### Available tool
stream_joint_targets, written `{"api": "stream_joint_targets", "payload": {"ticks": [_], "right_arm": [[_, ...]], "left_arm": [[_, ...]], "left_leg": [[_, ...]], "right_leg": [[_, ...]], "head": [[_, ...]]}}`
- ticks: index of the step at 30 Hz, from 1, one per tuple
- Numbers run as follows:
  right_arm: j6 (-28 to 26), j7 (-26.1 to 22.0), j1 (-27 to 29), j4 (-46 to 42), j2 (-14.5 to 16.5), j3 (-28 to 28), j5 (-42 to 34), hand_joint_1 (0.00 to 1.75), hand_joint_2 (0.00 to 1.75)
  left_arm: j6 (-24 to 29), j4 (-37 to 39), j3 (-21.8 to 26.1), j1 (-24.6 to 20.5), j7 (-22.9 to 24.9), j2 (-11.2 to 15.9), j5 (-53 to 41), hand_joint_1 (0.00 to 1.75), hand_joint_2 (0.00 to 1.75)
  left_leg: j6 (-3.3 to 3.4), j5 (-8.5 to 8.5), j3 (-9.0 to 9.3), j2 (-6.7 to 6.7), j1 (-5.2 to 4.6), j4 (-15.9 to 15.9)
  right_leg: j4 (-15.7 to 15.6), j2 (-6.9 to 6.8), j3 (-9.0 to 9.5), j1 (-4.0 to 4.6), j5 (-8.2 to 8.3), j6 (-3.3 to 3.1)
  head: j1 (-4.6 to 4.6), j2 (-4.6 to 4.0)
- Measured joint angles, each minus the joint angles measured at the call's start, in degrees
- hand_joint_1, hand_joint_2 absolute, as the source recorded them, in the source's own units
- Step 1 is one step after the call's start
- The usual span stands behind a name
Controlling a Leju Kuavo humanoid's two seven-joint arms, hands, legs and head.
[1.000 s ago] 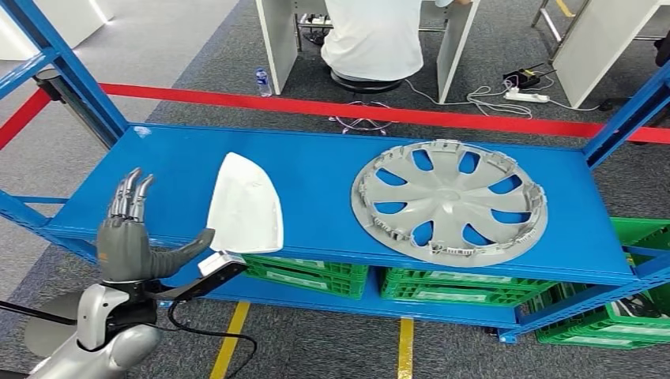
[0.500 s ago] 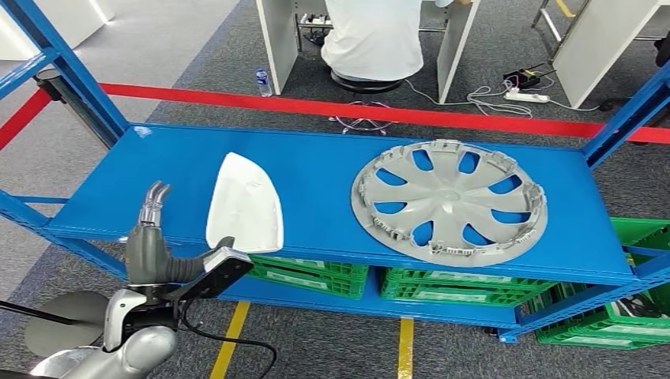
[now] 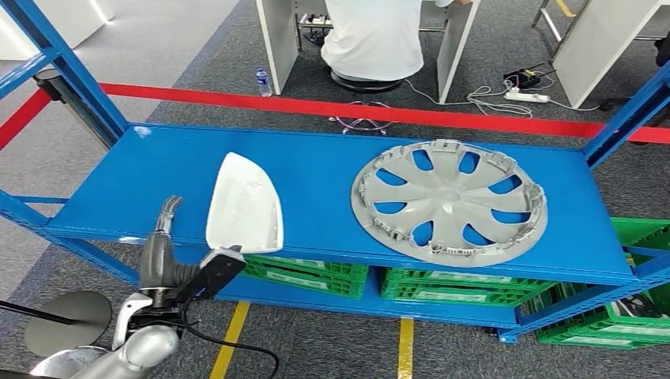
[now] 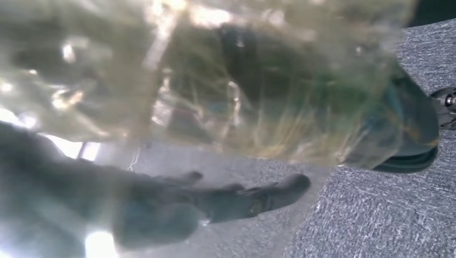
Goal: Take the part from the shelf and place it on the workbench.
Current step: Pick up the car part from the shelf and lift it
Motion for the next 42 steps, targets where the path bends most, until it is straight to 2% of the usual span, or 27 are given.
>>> {"api": "stream_joint_targets", "payload": {"ticks": [17, 42], "right_arm": [[0.6, 0.0, -0.3, 0.0, -0.3, -1.0, 2.9, 0.00, 0.00], [1.4, 0.0, -0.4, 0.1, -0.4, -3.0, 6.4, 0.00, 0.00]], "left_arm": [[-0.8, 3.5, -2.3, -0.9, -1.9, 0.1, 4.2, 0.00, 1.75], [-2.6, 7.6, -7.4, -3.6, -1.1, 0.4, 1.3, 0.00, 1.75]], "left_leg": [[0.00, 0.00, 0.00, 0.00, 0.00, 0.0], [0.00, 0.00, 0.00, 0.00, 0.00, 0.0]], "right_leg": [[0.0, 0.00, 0.00, 0.00, 0.00, 0.00], [0.0, 0.01, 0.02, 0.00, 0.00, 0.00]], "head": [[0.01, 0.00], [0.01, 0.00]]}}
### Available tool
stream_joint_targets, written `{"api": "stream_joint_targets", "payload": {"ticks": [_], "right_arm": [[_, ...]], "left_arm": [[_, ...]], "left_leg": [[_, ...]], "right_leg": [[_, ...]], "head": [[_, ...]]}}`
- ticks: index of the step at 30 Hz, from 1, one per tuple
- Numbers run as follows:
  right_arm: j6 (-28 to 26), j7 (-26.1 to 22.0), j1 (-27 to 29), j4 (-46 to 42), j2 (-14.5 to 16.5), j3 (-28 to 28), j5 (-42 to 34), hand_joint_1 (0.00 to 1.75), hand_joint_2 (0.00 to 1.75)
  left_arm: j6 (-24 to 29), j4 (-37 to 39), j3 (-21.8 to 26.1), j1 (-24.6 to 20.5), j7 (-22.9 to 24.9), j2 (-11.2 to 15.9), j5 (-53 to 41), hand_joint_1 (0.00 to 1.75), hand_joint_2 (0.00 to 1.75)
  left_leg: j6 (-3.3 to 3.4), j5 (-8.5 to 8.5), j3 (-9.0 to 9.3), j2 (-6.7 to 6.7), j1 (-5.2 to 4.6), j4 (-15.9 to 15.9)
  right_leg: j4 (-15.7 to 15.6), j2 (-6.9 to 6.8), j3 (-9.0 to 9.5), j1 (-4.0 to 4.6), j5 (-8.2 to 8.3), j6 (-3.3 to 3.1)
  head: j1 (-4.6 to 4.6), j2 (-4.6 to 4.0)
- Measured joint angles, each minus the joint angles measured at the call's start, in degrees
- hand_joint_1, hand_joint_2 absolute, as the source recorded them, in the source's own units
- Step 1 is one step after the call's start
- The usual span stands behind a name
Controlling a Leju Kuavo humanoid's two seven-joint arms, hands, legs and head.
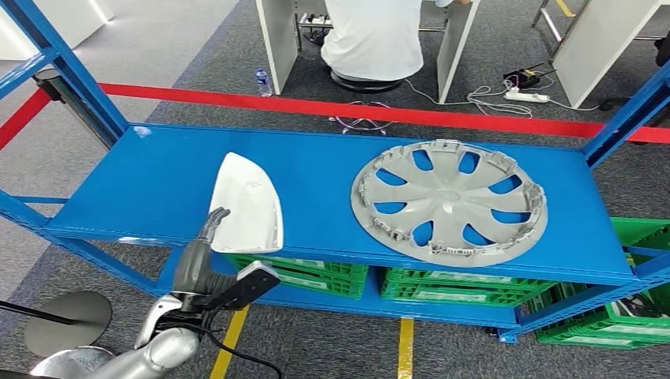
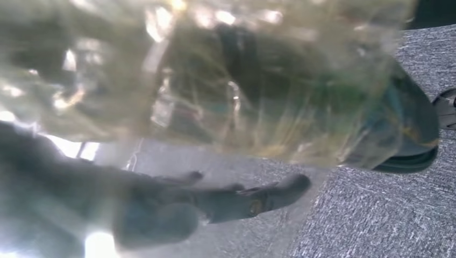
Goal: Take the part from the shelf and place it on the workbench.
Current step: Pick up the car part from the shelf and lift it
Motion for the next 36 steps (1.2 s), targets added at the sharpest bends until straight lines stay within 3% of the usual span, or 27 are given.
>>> {"api": "stream_joint_targets", "payload": {"ticks": [12, 19, 27, 36], "right_arm": [[0.0, 0.0, 0.0, 0.1, 0.0, -0.8, 1.1, 0.00, 0.00], [0.0, 0.0, 0.1, 0.2, 0.0, -3.6, 2.7, 0.00, 0.00], [0.2, 0.0, 0.3, 0.2, 0.0, -4.9, 2.5, 0.00, 0.00], [1.0, 0.0, 0.9, 0.3, 0.0, -6.4, 1.5, 0.00, 0.00]], "left_arm": [[-0.9, 0.4, -0.2, 0.0, 1.6, 0.2, -0.4, 0.00, 1.75], [-2.4, 1.6, 1.2, 0.9, 6.2, 1.1, -6.5, 0.00, 1.75], [-3.0, 2.2, 2.5, 1.7, 8.0, 1.5, -9.8, 0.00, 1.75], [-4.1, 3.4, 3.8, 1.5, 9.1, 5.1, -14.3, 0.00, 1.75]], "left_leg": [[0.00, 0.00, 0.00, 0.00, 0.00, 0.0], [0.00, 0.00, 0.00, 0.00, 0.00, 0.0], [0.00, 0.00, 0.00, 0.00, 0.00, 0.0], [0.00, 0.00, 0.01, 0.02, 0.01, 0.0]], "right_leg": [[0.0, 0.00, 0.00, 0.00, 0.00, 0.00], [0.0, -0.01, 0.01, 0.00, 0.00, 0.00], [0.0, -0.01, 0.00, 0.00, 0.00, 0.00], [0.0, 0.03, -0.02, 0.01, 0.00, 0.00]], "head": [[-0.01, 0.00], [-0.01, 0.00], [-0.01, 0.00], [-0.01, 0.00]]}}
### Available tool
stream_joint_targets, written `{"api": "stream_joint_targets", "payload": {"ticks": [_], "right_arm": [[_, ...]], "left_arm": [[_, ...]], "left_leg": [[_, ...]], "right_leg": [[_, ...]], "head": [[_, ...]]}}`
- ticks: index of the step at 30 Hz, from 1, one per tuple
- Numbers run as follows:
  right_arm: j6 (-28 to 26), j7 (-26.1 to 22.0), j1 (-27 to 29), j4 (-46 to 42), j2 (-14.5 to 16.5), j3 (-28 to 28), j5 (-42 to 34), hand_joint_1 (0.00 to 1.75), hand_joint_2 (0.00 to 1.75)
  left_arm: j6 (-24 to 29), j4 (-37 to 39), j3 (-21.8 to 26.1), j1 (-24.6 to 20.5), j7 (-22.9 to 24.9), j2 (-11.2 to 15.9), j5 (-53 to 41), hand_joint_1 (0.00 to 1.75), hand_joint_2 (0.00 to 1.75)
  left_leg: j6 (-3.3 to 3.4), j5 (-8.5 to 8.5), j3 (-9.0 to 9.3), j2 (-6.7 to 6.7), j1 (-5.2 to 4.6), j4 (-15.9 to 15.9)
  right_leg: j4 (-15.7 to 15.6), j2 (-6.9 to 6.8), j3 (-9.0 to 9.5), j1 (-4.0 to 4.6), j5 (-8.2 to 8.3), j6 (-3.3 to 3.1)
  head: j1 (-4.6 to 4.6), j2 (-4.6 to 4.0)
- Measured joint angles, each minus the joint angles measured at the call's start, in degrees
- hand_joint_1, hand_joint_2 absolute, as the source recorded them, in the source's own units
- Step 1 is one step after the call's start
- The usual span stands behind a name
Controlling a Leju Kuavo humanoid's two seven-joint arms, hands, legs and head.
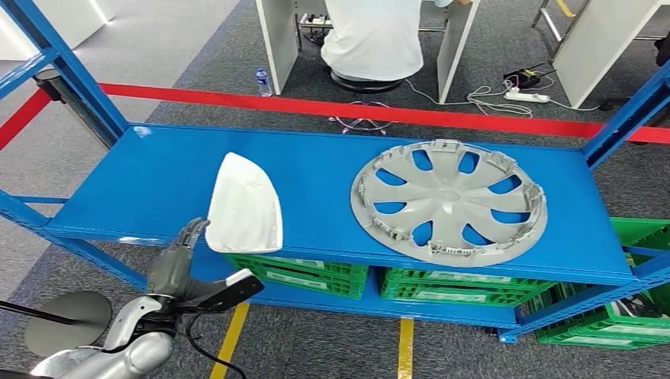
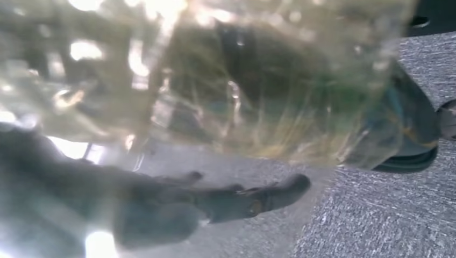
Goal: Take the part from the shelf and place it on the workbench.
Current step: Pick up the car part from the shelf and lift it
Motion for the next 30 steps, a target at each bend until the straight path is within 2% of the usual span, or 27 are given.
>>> {"api": "stream_joint_targets", "payload": {"ticks": [6, 14, 30], "right_arm": [[0.4, 0.0, 0.1, 0.0, 0.0, -0.4, -0.2, 0.00, 0.00], [1.2, 0.0, 0.6, 0.0, 0.0, -1.9, -2.2, 0.00, 0.00], [1.0, 0.0, 1.1, 0.1, 0.0, -2.5, -2.5, 0.00, 0.00]], "left_arm": [[0.0, 0.6, 0.3, -0.1, 0.5, 0.9, -1.5, 0.00, 1.75], [-1.3, 1.9, 0.5, -1.7, 2.1, 2.8, -9.8, 0.00, 1.75], [-2.2, 3.6, -0.1, -3.1, 2.6, 3.2, -13.7, 0.00, 1.75]], "left_leg": [[0.00, 0.00, -0.01, 0.00, -0.01, 0.0], [0.00, 0.00, 0.00, 0.00, -0.02, 0.0], [0.01, 0.00, 0.00, 0.00, -0.02, 0.0]], "right_leg": [[0.0, 0.02, 0.01, 0.00, 0.00, 0.00], [0.0, 0.01, -0.07, -0.02, 0.00, 0.00], [0.0, 0.02, -0.04, -0.01, 0.00, 0.00]], "head": [[0.01, 0.00], [0.01, 0.00], [0.01, 0.00]]}}
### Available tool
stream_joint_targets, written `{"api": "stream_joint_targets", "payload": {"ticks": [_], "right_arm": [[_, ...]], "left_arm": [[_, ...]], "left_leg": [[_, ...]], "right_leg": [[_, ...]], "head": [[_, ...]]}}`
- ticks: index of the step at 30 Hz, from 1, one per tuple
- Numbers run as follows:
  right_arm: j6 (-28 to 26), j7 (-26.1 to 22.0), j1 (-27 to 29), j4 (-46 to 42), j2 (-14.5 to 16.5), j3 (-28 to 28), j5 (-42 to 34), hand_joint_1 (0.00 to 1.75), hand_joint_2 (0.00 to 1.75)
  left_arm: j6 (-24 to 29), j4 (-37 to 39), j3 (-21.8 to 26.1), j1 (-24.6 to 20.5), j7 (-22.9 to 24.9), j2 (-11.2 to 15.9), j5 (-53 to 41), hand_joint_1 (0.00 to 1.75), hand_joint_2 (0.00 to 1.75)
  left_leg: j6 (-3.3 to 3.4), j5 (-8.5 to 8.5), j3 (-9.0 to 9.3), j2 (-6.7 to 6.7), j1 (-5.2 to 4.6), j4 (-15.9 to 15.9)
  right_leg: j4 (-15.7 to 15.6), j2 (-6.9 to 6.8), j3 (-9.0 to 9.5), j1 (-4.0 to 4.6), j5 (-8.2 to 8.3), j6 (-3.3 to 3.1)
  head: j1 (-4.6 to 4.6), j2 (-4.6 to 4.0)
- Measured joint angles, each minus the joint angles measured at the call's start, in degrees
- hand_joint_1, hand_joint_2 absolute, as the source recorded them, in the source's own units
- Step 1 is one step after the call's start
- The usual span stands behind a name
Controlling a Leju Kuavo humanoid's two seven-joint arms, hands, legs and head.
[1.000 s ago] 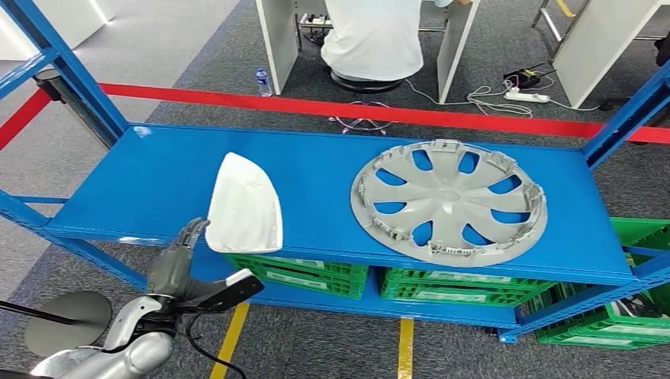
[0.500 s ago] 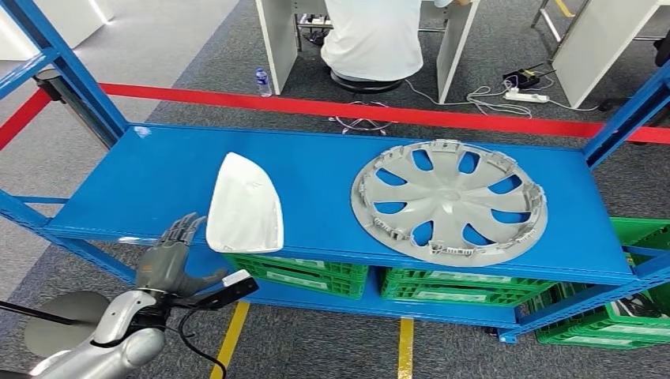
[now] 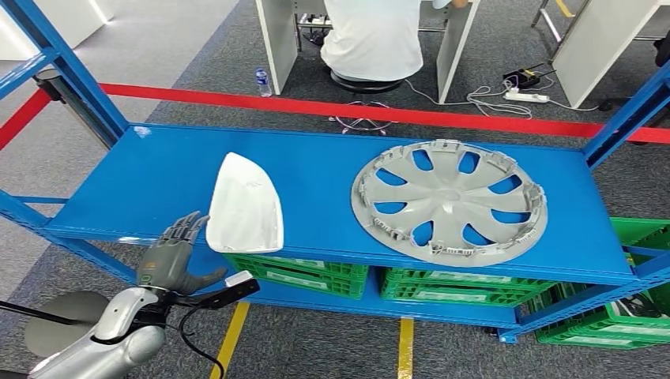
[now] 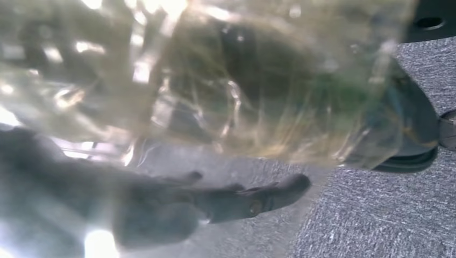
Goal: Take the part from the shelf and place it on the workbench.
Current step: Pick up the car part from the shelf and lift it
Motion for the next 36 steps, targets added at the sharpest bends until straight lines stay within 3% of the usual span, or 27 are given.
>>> {"api": "stream_joint_targets", "payload": {"ticks": [10, 23, 31, 32, 33, 36], "right_arm": [[0.5, 0.0, 0.0, 0.0, 0.0, 0.0, 1.2, 0.00, 0.00], [0.8, 0.0, 0.0, 0.0, 0.0, 0.2, 2.6, 0.00, 0.00], [0.8, 0.0, 0.0, 0.0, 0.0, 0.3, 2.7, 0.00, 0.00], [0.8, 0.0, 0.0, 0.0, 0.0, 0.3, 2.7, 0.00, 0.00], [0.8, 0.0, 0.0, 0.0, 0.0, 0.3, 2.7, 0.00, 0.00], [0.8, 0.0, 0.1, 0.0, 0.0, 0.3, 2.7, 0.00, 0.00]], "left_arm": [[-0.3, 0.8, -3.1, -2.3, -1.4, -0.5, -5.1, 0.00, 1.75], [0.2, 1.1, -7.7, -2.4, -1.2, -5.7, -5.7, 0.00, 1.75], [0.2, 1.1, -8.5, -2.3, -1.3, -7.0, -3.6, 0.09, 1.75], [0.2, 1.1, -8.5, -2.3, -1.3, -7.0, -3.2, 0.14, 1.75], [0.2, 1.1, -8.5, -2.2, -1.3, -7.1, -2.9, 0.34, 1.75], [0.2, 1.1, -8.5, -1.8, -1.3, -7.1, -2.6, 1.36, 1.75]], "left_leg": [[0.00, 0.00, 0.00, 0.00, -0.01, 0.0], [0.01, 0.00, -0.01, 0.00, -0.05, 0.0], [0.01, 0.01, 0.00, 0.00, -0.04, 0.0], [0.01, 0.01, 0.00, 0.00, -0.04, 0.0], [0.01, 0.00, -0.01, 0.00, -0.04, 0.0], [0.01, 0.00, -0.01, 0.00, -0.04, 0.0]], "right_leg": [[0.0, 0.00, 0.02, -0.01, 0.02, 0.02], [0.0, 0.00, 0.05, -0.04, 0.03, 0.05], [0.0, 0.00, 0.06, -0.03, 0.03, 0.05], [0.0, 0.00, 0.06, -0.03, 0.03, 0.05], [0.0, 0.01, 0.06, -0.03, 0.03, 0.05], [0.0, 0.00, 0.05, -0.03, 0.03, 0.05]], "head": [[-0.01, 0.00], [0.00, 0.00], [-0.01, 0.00], [-0.01, 0.00], [-0.01, 0.00], [-0.01, 0.00]]}}
